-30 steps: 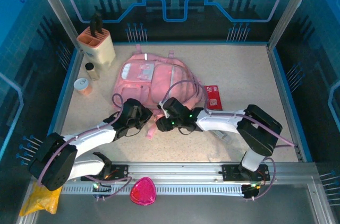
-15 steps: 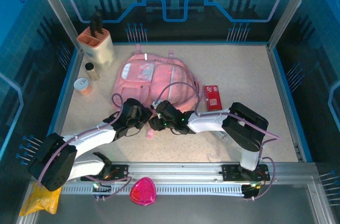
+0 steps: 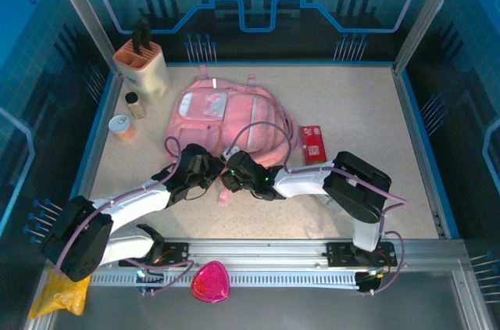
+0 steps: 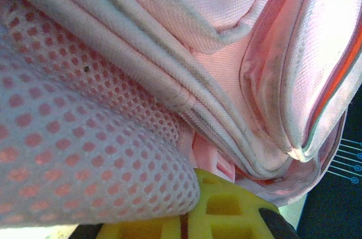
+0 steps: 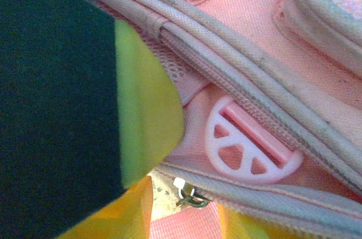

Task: Pack the student bag
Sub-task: Zip the student bag at the center of the table.

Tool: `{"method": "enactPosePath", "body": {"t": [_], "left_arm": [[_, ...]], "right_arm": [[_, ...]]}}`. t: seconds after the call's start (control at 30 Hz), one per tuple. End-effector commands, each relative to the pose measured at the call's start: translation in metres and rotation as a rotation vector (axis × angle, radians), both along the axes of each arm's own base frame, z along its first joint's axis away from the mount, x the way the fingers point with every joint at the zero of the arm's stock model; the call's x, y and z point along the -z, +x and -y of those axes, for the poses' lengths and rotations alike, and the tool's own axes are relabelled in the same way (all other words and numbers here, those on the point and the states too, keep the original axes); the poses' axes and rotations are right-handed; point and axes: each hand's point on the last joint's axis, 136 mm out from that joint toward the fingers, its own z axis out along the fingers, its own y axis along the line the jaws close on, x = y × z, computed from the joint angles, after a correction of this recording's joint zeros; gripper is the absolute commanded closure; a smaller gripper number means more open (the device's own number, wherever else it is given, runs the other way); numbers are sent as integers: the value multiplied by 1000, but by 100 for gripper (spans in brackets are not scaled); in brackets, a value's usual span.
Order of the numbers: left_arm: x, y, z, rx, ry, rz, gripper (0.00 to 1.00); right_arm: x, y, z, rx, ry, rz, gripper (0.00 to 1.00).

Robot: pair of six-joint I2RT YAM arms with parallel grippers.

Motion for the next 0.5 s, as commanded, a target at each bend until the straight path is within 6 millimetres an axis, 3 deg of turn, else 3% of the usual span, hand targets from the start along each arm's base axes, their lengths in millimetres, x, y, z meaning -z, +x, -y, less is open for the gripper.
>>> {"method": "enactPosePath", "body": {"t": [0.0,0.13,0.47], "left_arm": [[-41,8,29,85,-110,97,100],[-42,8,30,87,-113,98,100],[-38,7,22,66,-77,95,100]], "right_arm": [[-9,19,-11,50,28,62,64],[-10,25,-13,63,29,76,62],[-10,24,13,133,-36,114,84]]}}
